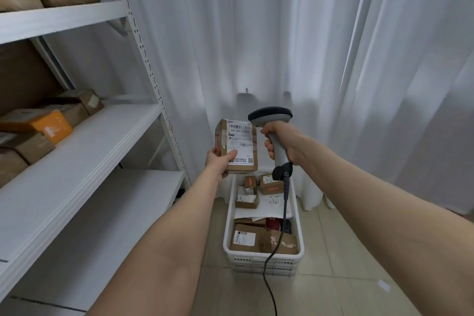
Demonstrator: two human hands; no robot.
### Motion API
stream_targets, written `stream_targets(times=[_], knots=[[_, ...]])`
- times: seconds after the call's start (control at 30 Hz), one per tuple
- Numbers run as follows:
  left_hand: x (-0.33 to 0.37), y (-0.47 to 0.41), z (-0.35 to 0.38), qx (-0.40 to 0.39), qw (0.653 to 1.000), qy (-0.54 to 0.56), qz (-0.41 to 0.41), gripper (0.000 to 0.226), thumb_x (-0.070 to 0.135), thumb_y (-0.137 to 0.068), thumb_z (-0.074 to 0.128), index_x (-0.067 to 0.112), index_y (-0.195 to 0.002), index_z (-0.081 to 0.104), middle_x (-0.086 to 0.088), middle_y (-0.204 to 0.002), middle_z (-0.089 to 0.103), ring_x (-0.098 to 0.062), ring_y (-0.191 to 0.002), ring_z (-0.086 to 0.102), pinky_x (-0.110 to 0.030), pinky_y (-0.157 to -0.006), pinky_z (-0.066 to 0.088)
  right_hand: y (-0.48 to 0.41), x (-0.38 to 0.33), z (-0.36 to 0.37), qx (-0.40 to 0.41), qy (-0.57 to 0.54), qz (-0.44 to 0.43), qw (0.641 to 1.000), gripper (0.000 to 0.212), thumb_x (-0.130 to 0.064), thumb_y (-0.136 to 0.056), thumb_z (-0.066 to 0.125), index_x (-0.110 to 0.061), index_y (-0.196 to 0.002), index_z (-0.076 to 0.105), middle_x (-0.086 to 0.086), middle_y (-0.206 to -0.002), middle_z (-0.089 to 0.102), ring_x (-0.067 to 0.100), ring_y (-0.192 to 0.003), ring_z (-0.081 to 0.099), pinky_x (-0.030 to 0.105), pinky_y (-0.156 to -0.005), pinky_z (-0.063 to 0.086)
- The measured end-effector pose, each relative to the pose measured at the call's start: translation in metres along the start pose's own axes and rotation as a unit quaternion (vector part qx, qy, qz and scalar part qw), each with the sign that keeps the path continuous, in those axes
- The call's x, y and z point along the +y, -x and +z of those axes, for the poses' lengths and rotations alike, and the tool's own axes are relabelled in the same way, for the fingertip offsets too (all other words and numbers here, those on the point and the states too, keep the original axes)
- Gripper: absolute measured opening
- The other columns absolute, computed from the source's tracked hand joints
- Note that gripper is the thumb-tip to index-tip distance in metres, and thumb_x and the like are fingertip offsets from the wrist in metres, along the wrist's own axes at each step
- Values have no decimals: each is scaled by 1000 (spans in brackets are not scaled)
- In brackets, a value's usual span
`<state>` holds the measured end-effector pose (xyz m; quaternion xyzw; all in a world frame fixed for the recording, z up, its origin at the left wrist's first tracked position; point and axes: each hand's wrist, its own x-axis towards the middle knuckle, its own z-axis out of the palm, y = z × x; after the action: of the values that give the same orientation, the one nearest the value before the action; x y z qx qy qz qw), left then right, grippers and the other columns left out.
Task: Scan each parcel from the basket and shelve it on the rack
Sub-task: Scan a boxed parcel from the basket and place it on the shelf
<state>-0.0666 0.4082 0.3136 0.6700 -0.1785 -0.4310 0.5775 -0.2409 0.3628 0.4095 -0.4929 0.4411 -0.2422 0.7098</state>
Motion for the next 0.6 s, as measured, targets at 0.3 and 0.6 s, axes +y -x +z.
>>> stream_targets(times=[0.3, 0.6], knots=[[7, 0, -58, 23, 1000, -5, -14, 61, 42, -83, 70, 14, -131, 45, 3, -92, 62, -13, -78, 58, -33, -73, 43, -15, 19, 53, 37, -82, 12, 996, 23, -11, -91, 61, -5, -113, 56, 9, -64, 61, 14, -46, 52, 25, -48, 48], [24, 33, -159, 47, 999, 27, 6, 40, 46, -88, 61, 21, -119, 62, 4, -85, 75, -10, -70, 71, -21, -51, 51, -15, 45, 152, -23, -104, 13, 994, 10, -7, -87, 64, -8, -97, 60, 8, -78, 67, 21, -57, 67, 30, -46, 53]])
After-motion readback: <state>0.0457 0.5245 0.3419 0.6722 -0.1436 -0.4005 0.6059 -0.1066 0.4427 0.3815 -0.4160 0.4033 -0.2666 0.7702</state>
